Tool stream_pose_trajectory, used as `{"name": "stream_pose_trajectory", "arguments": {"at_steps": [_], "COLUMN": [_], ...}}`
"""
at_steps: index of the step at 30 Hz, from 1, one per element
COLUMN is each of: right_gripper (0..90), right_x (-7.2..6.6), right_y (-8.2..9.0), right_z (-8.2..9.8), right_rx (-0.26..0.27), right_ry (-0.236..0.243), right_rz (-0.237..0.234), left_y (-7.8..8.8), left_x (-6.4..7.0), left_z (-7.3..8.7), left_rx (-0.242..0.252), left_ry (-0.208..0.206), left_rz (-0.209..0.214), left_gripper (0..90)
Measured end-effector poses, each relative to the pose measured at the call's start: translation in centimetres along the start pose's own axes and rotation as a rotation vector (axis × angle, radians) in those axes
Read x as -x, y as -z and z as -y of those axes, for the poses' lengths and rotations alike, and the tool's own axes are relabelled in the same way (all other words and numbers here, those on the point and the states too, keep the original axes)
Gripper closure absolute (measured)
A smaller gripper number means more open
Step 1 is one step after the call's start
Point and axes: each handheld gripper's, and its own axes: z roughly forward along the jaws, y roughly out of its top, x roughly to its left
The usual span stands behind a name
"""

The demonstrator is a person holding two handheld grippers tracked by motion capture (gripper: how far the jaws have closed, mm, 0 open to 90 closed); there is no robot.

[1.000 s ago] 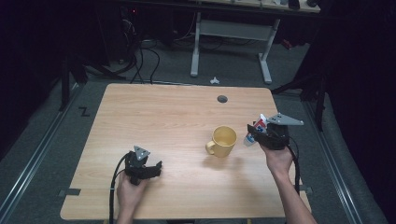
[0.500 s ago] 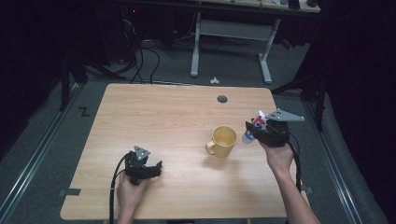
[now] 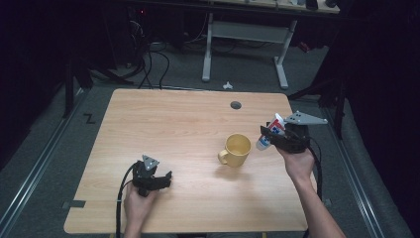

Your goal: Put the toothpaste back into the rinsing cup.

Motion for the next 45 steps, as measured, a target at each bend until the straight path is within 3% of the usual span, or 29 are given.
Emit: {"name": "stream_pose_trajectory", "arguments": {"at_steps": [17, 36, 45], "right_gripper": [68.2, 68.3, 68.4], "right_x": [-1.8, -3.5, -4.2], "right_y": [-0.4, -3.4, -5.5], "right_z": [-1.8, -2.0, -2.0], "right_rx": [0.001, -0.029, -0.071], "right_ry": [0.046, 0.071, 0.098], "right_rz": [-0.061, -0.119, -0.125], "left_y": [0.0, 0.0, 0.0], "left_x": [0.0, 0.1, 0.2], "left_z": [0.0, 0.0, 0.0], "left_rx": [0.0, 0.001, -0.001], "left_ry": [0.0, -0.003, -0.011], "left_rz": [0.0, -0.003, 0.005], "left_gripper": [16.0, 16.1, 16.2]}}
